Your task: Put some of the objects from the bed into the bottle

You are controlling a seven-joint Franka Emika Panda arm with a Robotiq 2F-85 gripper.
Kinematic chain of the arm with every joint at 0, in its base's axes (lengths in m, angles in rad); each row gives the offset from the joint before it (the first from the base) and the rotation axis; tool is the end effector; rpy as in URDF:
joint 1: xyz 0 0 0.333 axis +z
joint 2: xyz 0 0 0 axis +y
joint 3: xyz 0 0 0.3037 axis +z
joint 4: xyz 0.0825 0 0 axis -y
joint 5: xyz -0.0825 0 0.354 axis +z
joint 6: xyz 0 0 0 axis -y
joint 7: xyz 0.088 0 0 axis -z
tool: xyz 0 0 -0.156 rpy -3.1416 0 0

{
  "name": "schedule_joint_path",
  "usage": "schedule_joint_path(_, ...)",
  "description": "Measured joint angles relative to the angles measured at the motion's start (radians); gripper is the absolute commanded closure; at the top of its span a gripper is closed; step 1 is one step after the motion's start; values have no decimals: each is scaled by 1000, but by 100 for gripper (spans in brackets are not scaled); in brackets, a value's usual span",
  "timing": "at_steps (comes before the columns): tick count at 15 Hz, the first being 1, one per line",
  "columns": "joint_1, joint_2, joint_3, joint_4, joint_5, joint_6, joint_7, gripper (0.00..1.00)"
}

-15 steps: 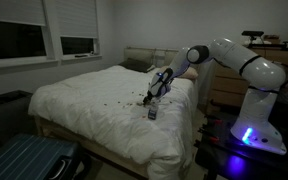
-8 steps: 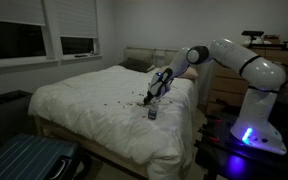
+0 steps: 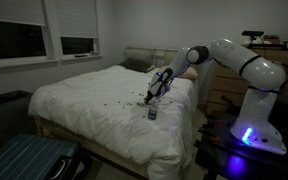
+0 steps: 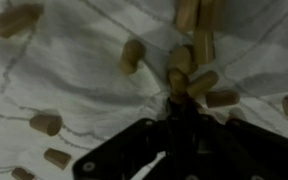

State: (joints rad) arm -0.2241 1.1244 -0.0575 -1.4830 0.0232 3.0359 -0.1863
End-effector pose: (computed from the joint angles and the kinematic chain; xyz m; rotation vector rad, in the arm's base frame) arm 0.6797 -0.1911 0.0226 2.9419 -0.1087 0.6131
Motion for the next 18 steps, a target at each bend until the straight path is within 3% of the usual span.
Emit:
schedule_joint_path(8,-1,-57,-9,-45,0,0,0,98)
schedule_joint_path(14,-15,-312,33,-288,-7,-2,-8,98)
schedule_joint_path(18,-51,-510,102,-489,-13,-52,-40,98)
